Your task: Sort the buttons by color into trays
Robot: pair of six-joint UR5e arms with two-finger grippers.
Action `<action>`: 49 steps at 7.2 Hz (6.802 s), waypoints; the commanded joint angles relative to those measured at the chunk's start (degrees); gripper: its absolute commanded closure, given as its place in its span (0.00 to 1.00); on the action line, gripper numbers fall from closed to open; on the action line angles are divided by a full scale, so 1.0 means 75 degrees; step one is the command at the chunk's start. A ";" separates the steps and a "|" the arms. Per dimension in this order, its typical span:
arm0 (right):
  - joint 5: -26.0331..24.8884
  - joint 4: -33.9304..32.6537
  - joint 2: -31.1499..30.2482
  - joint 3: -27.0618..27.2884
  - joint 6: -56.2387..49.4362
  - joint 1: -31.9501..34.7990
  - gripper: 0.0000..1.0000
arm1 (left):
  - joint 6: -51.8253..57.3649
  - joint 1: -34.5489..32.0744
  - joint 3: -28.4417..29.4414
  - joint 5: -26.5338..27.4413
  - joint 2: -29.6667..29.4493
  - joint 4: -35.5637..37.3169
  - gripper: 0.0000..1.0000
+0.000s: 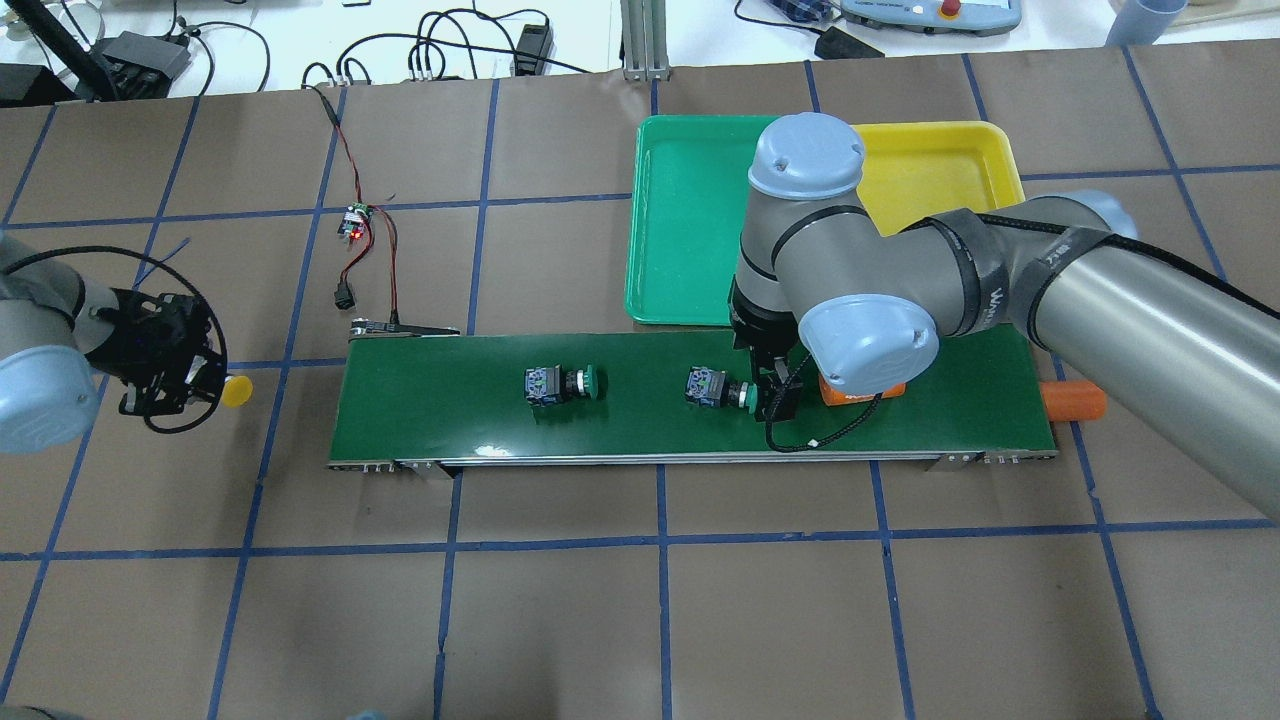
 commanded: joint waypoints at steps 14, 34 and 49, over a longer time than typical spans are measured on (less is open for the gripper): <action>-0.0091 -0.1760 0.1949 -0.2135 -0.2698 -0.0680 1.00 | -1.2188 -0.3773 0.2994 -0.0176 0.1549 -0.4384 0.11; 0.0226 0.0451 -0.0520 -0.0144 -0.0157 -0.0283 0.00 | -1.6885 -0.3749 0.3259 0.0365 0.1700 -0.5113 0.00; -0.0373 0.0039 0.0161 0.0137 -0.0271 -0.0058 0.87 | -1.6768 -0.3679 0.3389 0.0447 0.1816 -0.5092 0.00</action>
